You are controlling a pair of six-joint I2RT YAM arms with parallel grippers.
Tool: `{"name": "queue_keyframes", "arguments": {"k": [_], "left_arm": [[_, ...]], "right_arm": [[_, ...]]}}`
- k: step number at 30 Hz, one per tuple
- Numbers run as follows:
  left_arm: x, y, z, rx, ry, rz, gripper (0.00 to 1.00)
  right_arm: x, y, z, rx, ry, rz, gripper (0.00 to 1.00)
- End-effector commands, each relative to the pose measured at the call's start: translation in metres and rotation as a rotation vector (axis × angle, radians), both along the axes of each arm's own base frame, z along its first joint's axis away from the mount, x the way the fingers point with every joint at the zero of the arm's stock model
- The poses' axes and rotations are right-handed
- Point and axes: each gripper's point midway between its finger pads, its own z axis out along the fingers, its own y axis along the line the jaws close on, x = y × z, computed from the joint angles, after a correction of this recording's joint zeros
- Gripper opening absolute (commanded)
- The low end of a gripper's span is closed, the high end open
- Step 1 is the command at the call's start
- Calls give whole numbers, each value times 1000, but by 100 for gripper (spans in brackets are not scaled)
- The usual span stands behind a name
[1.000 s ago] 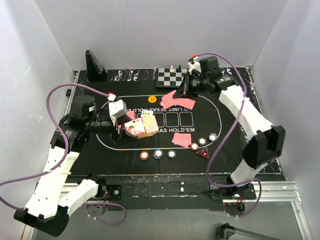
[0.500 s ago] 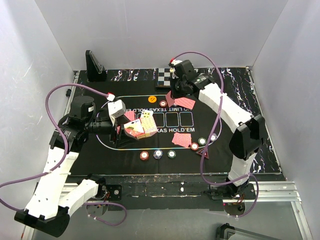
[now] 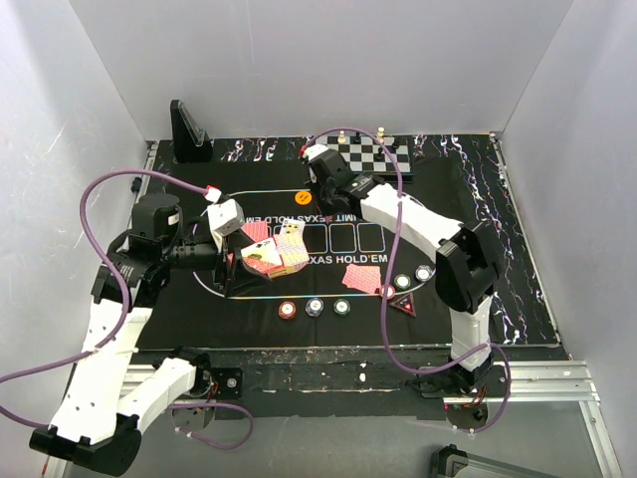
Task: Distribute texas hold em gaming equipment
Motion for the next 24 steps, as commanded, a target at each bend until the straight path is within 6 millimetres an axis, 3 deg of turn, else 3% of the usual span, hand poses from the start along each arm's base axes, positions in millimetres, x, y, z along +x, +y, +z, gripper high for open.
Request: {"name": "queue_keyframes", "arguments": {"k": [1,12,24], "left_arm": [[-12,0,19,-34,-56,-35,0],[-23,1,30,-46,-69,-52,0],[-27,2,34,-44,-68,-64,0]], "right_arm": [[10,17,0,-51,-93,20,1],[22,43,-18,-361,-311,54,1],[10,63,-65,-561,-415,126,1]]}}
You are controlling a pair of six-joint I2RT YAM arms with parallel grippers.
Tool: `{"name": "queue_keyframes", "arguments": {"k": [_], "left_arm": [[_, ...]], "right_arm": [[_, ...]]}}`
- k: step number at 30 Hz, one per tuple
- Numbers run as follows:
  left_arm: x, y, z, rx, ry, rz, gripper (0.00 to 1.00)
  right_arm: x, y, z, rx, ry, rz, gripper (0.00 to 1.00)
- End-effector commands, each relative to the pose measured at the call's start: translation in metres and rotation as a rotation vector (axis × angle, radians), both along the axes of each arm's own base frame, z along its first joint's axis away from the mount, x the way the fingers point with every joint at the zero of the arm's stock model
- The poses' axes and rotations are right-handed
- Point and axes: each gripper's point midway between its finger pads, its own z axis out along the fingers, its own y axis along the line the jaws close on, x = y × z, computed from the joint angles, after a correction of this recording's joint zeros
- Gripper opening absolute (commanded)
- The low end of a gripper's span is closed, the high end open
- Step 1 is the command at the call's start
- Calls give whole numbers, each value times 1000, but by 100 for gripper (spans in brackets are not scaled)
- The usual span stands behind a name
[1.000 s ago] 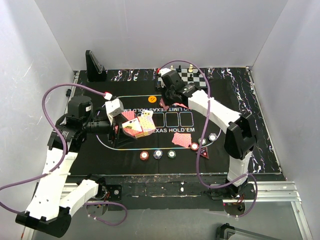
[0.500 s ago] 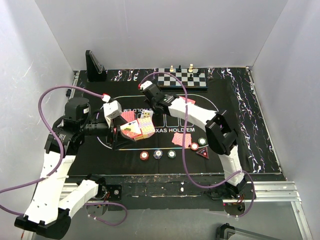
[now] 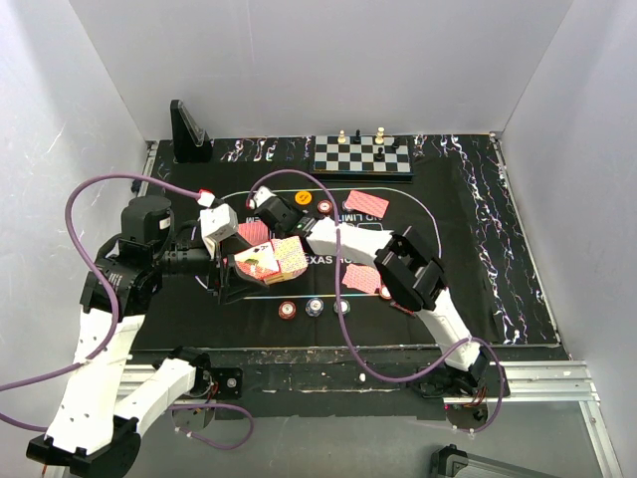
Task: Distribute texas hold em gaming equipment
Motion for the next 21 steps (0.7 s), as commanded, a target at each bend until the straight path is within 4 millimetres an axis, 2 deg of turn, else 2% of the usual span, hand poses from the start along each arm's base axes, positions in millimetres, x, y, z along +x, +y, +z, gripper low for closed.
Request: {"name": "queue_keyframes", "arguments": {"k": [1,7,13,21], "left_arm": [[-6,-1,16,-27,-49,-28,0],[-6,0,17,-26,-54,-22,0],[-5,0,16,-24,-58,-16,0],[-4,-1,15,-27,-58,-17,0]], "right_arm": [[4,8,1,-42,-95,1,1],[-16,17,-24,-52,-49,16,1],[-37,10,-52,-46,55,-7,1],[-62,11,-69,-19,140,39,1]]}}
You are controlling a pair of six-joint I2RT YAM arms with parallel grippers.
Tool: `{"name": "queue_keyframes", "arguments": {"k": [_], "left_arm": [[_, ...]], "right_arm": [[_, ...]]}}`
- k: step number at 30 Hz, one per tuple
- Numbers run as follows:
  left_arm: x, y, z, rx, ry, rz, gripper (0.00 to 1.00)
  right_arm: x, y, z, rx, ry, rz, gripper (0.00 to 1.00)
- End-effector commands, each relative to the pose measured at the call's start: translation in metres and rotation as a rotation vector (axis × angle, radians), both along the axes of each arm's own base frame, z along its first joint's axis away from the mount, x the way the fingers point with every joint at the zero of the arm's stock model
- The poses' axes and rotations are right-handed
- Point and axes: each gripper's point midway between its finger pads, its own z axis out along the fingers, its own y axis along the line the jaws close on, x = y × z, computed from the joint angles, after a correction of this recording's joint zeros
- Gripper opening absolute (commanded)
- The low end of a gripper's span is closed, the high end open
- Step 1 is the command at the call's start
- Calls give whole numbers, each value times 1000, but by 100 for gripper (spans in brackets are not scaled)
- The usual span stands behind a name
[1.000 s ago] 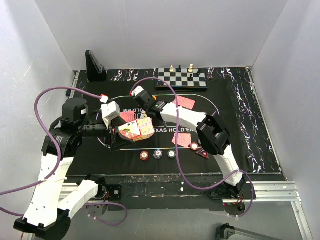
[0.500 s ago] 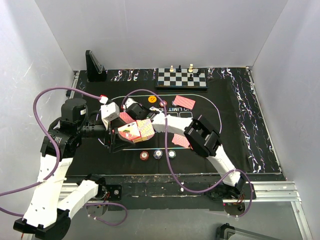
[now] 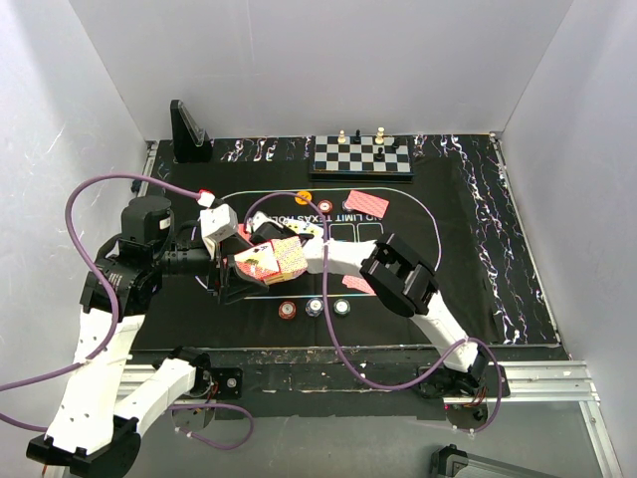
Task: Distribute texas hold em gaming equipment
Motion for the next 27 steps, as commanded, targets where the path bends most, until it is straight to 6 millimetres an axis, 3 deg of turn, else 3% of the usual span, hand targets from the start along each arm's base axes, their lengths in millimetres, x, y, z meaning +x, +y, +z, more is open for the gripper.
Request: {"name": "queue_keyframes", "arguments": {"k": [1,7,13,20,27], "left_arm": [[-4,0,16,-29,-64,-16,0],[-3,0,15,-24,-65,-10,0],[-1,0,16,-26,-75,-8,0],[1,0,17,-28,-82,-3,0],[2,-2,18,-35,-77,-4,0]], "right_arm": [[-21,0,-16,36,98,14,2],[-34,1,-24,62,164,46,20],[-47,3,-25,94,231,88,48],[-62,9,-7,230,349,118,56],[-56,-17,25,402,462,23,61]]}}
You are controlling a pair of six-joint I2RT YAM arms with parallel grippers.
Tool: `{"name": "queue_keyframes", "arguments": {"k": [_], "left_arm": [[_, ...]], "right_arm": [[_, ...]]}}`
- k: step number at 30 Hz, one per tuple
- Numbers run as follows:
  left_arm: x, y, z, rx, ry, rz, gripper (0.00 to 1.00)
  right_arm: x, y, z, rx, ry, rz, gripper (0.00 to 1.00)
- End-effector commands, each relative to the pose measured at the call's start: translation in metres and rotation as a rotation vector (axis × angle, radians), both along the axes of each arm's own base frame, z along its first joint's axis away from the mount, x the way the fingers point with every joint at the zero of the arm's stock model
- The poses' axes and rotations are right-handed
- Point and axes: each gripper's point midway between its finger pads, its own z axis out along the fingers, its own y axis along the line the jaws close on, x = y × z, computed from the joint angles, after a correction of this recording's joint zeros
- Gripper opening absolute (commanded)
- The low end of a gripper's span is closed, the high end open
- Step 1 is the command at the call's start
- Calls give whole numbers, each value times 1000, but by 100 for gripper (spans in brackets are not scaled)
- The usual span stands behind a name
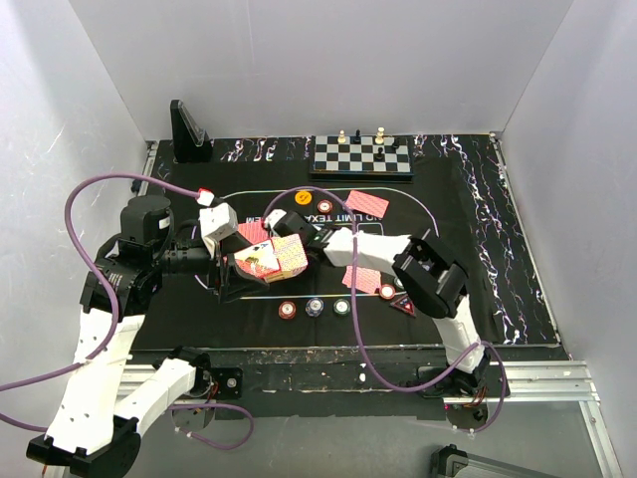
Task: Distribute texas hold em gaming equipment
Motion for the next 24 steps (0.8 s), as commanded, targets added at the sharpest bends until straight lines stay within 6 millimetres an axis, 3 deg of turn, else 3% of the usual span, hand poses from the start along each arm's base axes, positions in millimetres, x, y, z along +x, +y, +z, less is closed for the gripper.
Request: {"name": "queue_keyframes", "arguments": {"k": [1,7,9,17,24], "left_arm": [[0,-1,16,-32,-60,-7,0],[4,-3,16,-38,-60,-2,0],[6,-2,14,-33,-58,4,0],[19,-5,-3,-23,-44,6,0],[33,-8,-16,-19,-49,16,0]], "right_arm": [[-7,-20,25,129,161,-81,61],[9,-44,55,273,244,-224,63],[6,-49,69,341,300,-255,63],[-21,-78,169,566,408,-316,82],[-51,-97,253,825,513,-263,87]]}}
